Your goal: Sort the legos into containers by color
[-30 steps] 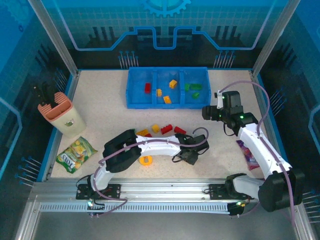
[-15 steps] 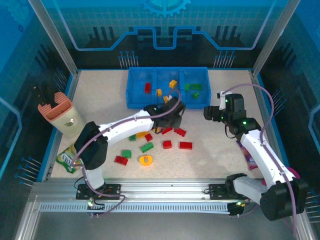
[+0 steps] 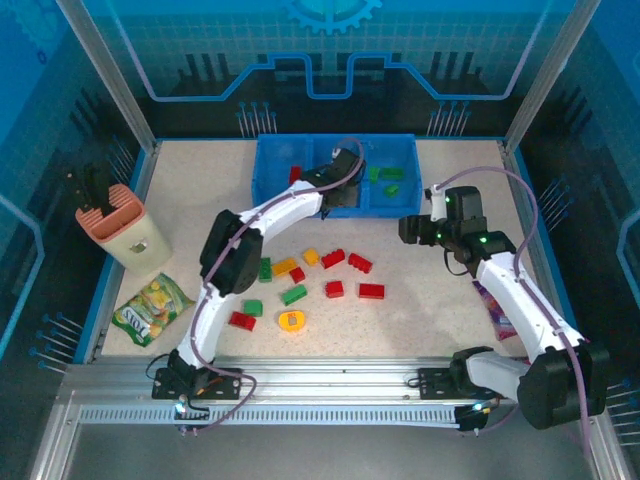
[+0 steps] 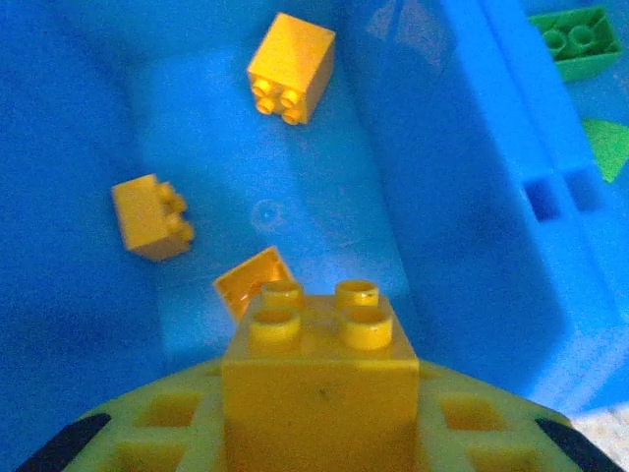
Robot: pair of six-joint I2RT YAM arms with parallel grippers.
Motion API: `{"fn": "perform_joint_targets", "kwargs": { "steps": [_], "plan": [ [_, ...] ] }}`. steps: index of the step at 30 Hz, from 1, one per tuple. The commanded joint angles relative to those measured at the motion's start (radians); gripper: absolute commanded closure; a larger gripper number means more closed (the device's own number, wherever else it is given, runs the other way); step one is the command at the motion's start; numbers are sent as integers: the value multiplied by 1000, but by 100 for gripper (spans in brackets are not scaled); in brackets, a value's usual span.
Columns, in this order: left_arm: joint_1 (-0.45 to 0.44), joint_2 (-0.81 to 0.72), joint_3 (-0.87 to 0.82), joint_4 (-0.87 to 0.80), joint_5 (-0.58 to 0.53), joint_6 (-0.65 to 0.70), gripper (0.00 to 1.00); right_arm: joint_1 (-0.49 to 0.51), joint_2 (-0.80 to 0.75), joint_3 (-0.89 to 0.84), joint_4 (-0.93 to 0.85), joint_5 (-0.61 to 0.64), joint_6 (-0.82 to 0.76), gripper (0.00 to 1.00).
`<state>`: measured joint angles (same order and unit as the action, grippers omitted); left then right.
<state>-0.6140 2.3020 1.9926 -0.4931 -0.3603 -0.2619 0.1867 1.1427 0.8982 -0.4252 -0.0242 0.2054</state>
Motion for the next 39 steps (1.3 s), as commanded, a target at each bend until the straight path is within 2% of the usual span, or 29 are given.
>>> {"fn": "perform_joint_targets", "kwargs": {
  "steps": [1, 6, 11, 19, 22, 25, 30, 34, 39],
  "plan": [
    [13, 90, 129, -49, 21, 29, 78, -8, 5, 30, 17, -39, -18, 17],
    [30, 185, 247, -73, 37, 8, 76, -8, 6, 30, 15, -28, -20, 16],
    [37, 220, 284, -64, 67, -9, 72, -8, 21, 30, 17, -28, -19, 15],
    [37, 225, 304, -79, 60, -8, 52, -9, 48, 36, 14, -29, -20, 15],
    [37, 212, 301, -80, 48, 6, 42, -7, 54, 39, 10, -43, -26, 15],
    [36, 197, 297, -93, 47, 16, 42, -3, 60, 43, 3, -44, -27, 16],
    [36, 72, 180, -44, 47, 34, 52, 3, 47, 42, -4, -29, -26, 16],
    [30, -99, 7, -6, 59, 42, 63, 7, 43, 38, -4, -12, -22, 16],
    [3, -364, -293, 38, 66, 59, 63, 22, 47, 39, -6, 2, -20, 16]
  ]
}}
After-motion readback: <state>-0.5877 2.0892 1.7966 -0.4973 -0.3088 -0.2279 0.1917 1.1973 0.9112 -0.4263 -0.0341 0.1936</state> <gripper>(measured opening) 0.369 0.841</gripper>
